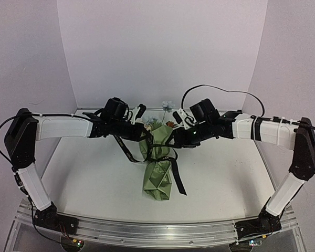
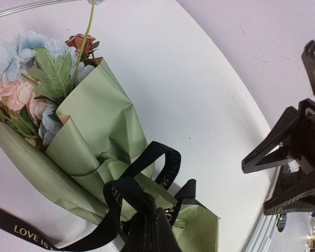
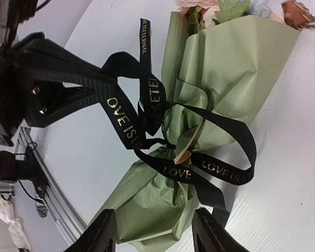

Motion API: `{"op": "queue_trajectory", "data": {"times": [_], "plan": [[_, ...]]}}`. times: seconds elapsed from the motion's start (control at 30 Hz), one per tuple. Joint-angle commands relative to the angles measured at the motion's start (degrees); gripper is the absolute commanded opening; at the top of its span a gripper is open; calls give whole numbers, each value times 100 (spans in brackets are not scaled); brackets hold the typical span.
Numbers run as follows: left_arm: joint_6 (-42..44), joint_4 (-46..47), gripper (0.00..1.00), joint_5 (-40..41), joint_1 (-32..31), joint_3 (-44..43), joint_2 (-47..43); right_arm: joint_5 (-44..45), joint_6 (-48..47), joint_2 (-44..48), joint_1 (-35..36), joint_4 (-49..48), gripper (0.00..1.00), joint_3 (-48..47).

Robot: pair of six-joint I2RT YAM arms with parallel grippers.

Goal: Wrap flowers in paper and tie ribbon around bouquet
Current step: Cross the ribbon over the folded bouquet.

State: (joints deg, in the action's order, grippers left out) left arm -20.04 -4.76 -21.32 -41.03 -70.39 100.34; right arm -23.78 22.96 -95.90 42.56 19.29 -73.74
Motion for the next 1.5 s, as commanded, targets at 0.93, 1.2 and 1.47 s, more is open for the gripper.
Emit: {"op": "queue_trajectory", "data": {"times": [0.93, 1.2, 1.47], "plan": [[-448, -17, 0, -1192, 386, -414, -43, 1277, -3165, -1885, 939, -857, 26, -905], [-591, 154, 0, -1182, 470, -221, -150, 1216, -2893, -1747, 952, -862, 7, -740], [-695, 316, 0, -1236, 530, -151, -139, 1420, -2705, -1493, 962, -880, 0, -613]]}}
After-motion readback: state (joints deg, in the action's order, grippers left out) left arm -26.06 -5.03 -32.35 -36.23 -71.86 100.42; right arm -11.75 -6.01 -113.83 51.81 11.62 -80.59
